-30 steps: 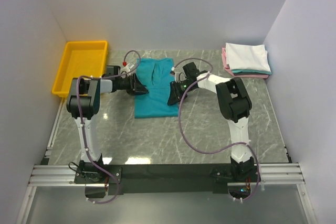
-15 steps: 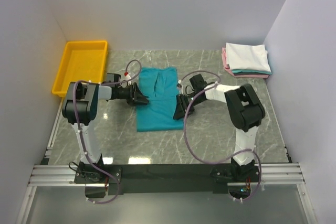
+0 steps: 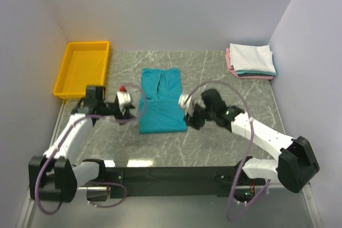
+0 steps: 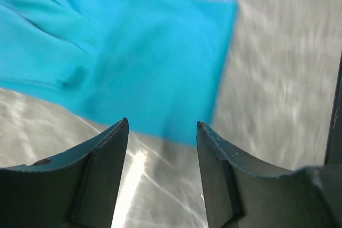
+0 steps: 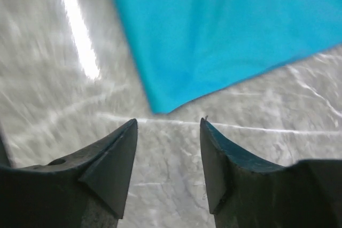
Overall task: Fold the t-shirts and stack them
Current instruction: Fold the tshirt
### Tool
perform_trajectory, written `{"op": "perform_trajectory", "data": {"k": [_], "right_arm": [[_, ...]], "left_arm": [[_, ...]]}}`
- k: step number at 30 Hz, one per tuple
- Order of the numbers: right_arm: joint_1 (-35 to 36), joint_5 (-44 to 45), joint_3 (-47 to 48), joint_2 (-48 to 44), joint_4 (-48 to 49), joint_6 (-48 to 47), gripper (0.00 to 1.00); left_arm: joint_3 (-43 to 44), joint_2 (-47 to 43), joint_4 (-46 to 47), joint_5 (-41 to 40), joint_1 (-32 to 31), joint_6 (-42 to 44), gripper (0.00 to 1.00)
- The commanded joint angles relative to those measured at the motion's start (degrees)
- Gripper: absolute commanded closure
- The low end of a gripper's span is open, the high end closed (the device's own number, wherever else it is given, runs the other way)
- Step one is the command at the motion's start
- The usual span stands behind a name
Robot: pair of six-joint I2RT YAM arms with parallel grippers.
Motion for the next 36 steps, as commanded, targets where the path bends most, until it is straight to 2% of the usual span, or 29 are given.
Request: {"op": "perform_trajectory", "data": {"k": [1, 3, 6, 8, 11, 14, 19, 24, 28, 32, 36], "right_arm": [[7.4, 14.0, -8.6, -3.2, 10.3, -15.5, 0.42], [11.6, 15.8, -11.7, -3.3, 13.7, -16.5, 0.42], [15.2, 18.8, -14.0, -1.7, 19.0, -16.9, 0.42], [16.7, 20.2, -15.3, -0.9, 23.1, -17.9, 0.42], [18.1, 21.4, -17.4, 0.8, 27.1, -19.6, 0.42], [18.2, 21.4, -17.4, 2.6, 27.7, -20.2, 0.43], [18.2, 20.4, -17.2, 5.3, 27.8, -21.5, 0.45], [18.5, 20.1, -14.5, 7.7, 24.9, -21.8, 0.48], [19.1, 19.9, -14.9, 7.8, 22.7, -23.0, 0.47], [19.5, 21.7, -13.1, 11.2, 21.2, -23.8, 0.48], [19.5, 23.5, -12.3, 13.6, 21.9, -24.2, 0.50]], "left_arm": [[-12.9, -5.6, 0.1, -7.6, -3.7, 19.7, 0.40], [-17.5, -10.9, 3.6, -10.2, -6.6, 22.2, 0.41], [-24.5, -16.4, 12.4, -15.9, -13.7, 19.5, 0.42], [-27.9, -17.8, 16.5, -18.1, -17.3, 19.7, 0.42], [-29.9, -18.3, 19.6, -20.8, -19.5, 20.9, 0.44], [-30.2, -17.0, 22.0, -21.8, -19.7, 20.2, 0.45], [-27.8, -9.9, 25.5, -23.3, -19.8, 18.8, 0.47], [-26.8, -4.3, 27.6, -23.9, -19.8, 20.2, 0.54], [-26.8, -3.2, 27.4, -23.5, -19.8, 21.1, 0.60], [-26.8, -3.1, 27.1, -23.0, -19.8, 21.6, 0.67], [-26.9, -2.9, 26.3, -23.0, -19.8, 22.8, 0.71]]}}
